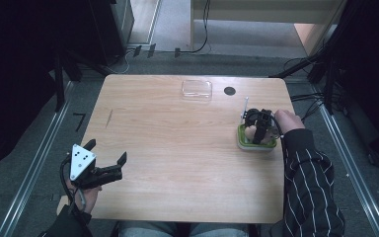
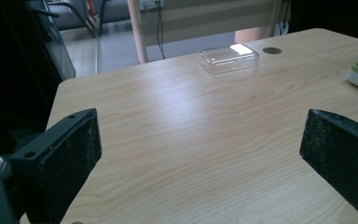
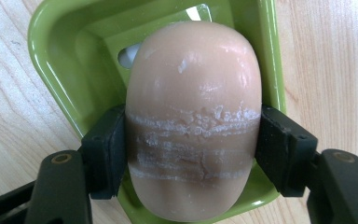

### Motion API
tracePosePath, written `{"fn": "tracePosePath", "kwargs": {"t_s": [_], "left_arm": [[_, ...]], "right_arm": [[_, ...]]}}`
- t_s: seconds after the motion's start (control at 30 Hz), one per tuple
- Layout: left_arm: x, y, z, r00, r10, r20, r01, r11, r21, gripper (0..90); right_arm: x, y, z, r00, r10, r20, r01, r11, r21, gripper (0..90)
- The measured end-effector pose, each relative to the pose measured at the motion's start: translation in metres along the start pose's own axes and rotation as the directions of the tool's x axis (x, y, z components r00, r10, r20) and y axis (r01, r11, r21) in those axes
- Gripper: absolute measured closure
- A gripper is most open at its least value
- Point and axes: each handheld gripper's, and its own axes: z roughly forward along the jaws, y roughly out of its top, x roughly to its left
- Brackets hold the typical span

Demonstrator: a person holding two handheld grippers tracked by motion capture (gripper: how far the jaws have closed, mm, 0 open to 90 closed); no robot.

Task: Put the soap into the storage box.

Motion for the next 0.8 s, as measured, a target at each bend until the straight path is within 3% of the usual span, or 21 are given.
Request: {"fn": "tracePosePath", "kwargs": {"t_s": [0.7,0.8], "left_arm": [[-0.0006,0.0002,-0.0003,1.0000,0.001,-0.002,-0.001,1.0000,0.000,0.0],[-0.0007,0.0002,0.0000,1.0000,0.002,0.000,-0.002,1.0000,0.000,0.0]], "right_arm": [[-0.0003,0.0014,0.0000,0.9996,0.026,-0.011,-0.026,0.999,0.026,32.2],[0.0001,0.0010,-0.0037,0.9994,0.035,0.002,-0.035,0.999,0.020,26.6]]}}
